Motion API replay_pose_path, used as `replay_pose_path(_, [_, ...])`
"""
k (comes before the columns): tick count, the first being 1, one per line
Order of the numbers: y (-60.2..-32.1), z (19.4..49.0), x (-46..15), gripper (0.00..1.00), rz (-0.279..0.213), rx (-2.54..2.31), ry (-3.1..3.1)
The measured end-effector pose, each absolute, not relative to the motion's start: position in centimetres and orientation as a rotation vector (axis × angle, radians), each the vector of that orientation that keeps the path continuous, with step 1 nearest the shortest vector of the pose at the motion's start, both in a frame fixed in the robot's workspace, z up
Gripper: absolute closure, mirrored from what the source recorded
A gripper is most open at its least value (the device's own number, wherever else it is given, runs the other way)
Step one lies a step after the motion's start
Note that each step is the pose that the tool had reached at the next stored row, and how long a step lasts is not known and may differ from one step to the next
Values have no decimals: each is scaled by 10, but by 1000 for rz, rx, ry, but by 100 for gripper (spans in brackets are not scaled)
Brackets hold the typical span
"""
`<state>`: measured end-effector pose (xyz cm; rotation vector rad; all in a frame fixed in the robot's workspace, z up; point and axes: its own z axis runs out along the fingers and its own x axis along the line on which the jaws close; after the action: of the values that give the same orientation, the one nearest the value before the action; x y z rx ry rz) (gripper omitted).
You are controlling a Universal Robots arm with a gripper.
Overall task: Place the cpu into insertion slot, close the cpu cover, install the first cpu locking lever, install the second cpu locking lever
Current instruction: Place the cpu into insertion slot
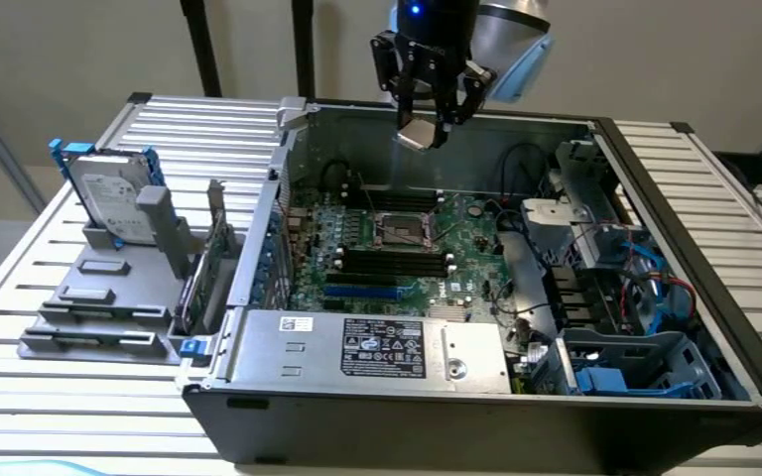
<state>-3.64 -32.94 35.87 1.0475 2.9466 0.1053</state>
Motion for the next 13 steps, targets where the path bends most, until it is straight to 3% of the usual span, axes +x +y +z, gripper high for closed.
replay_pose_path(13, [-329,350,-36,46,101,1386,2796])
